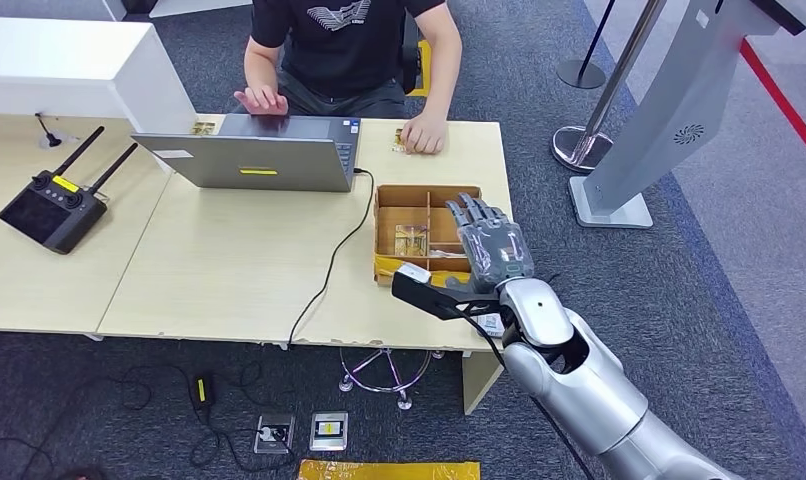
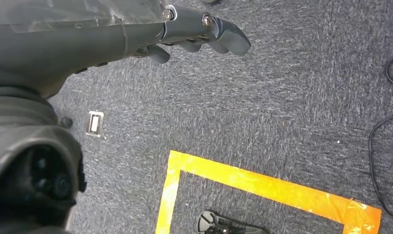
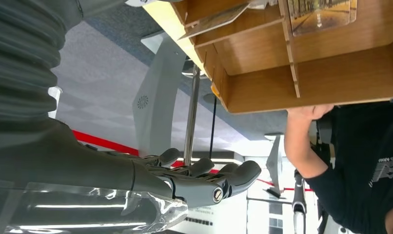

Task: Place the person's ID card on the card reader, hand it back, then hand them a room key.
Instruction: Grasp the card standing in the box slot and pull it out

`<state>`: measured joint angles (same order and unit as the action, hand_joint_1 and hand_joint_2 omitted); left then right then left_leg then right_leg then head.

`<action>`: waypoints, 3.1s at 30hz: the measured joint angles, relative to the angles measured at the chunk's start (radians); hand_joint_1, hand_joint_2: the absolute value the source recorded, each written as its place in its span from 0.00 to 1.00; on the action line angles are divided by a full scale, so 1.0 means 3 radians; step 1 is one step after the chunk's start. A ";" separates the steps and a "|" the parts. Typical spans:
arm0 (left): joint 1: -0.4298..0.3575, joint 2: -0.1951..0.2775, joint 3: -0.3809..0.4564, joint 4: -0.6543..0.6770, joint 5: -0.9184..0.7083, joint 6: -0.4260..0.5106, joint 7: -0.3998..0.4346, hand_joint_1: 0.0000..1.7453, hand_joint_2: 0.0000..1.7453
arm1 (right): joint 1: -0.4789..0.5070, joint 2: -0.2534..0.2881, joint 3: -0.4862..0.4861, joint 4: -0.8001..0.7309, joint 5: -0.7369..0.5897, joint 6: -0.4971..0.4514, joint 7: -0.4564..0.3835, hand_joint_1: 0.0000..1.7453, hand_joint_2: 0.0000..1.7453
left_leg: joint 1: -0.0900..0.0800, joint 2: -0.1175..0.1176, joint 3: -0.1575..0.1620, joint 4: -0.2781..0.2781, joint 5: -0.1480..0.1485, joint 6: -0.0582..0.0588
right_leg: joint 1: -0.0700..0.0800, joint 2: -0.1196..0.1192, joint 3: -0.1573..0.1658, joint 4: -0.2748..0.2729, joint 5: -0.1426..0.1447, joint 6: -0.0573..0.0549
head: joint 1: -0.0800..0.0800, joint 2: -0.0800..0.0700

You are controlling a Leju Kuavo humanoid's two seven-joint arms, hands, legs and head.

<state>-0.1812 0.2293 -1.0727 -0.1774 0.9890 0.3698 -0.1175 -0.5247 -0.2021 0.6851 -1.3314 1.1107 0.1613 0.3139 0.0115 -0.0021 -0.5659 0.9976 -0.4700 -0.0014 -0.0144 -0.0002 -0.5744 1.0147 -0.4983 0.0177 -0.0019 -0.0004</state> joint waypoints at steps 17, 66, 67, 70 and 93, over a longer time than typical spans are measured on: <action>0.0001 0.0003 0.0000 0.0000 0.0008 -0.0012 0.0003 0.00 0.00 | -0.0040 0.0252 0.0024 0.0616 0.0020 -0.0272 -0.0024 0.00 1.00 | 0.0000 0.0000 0.0000 0.0000 0.0000 0.0000 | 0.0000 0.0000 0.0000 0.0000 0.0000 -0.0001 | 0.0001 0.0000; -0.0003 0.0020 0.0000 0.0000 -0.0086 -0.0057 0.0003 0.00 0.00 | -0.0134 0.0393 -0.0141 0.1291 0.0307 -0.0675 -0.0151 0.00 1.00 | 0.0000 0.0000 0.0001 0.0000 0.0000 0.0000 | 0.0000 0.0001 -0.0001 0.0000 0.0000 -0.0001 | 0.0001 0.0000; -0.0005 0.0020 0.0000 0.0000 -0.0087 -0.0057 0.0003 0.00 0.00 | -0.0136 0.0393 -0.0142 0.1296 0.0307 -0.0676 -0.0151 0.00 1.00 | 0.0000 0.0000 0.0001 0.0000 0.0000 0.0000 | 0.0000 0.0001 -0.0001 0.0000 0.0000 -0.0001 | 0.0001 0.0000; -0.0009 0.0020 0.0000 0.0000 -0.0093 -0.0057 0.0003 0.00 0.00 | -0.0141 0.0393 -0.0147 0.1314 0.0302 -0.0677 -0.0154 0.00 1.00 | 0.0000 0.0000 0.0001 0.0000 0.0000 0.0000 | 0.0000 0.0001 -0.0001 0.0000 0.0000 -0.0001 | 0.0000 0.0000; -0.0105 0.0020 -0.0003 0.0000 -0.0182 -0.0077 0.0120 0.00 0.00 | -0.0193 0.0471 -0.0161 0.1593 0.0258 -0.0854 -0.0204 0.00 1.00 | 0.0000 0.0001 0.0001 0.0000 0.0000 0.0000 | 0.0000 0.0001 0.0000 0.0000 0.0000 -0.0001 | 0.0001 0.0000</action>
<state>-0.2126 0.2354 -1.0735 -0.1774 0.9344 0.3468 -0.0816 -0.5825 -0.0608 0.6367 -0.8535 1.1882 -0.0950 0.2525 0.0115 -0.0017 -0.5656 0.9977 -0.4700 -0.0015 -0.0143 0.0002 -0.5745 1.0147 -0.4984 0.0175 -0.0017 -0.0004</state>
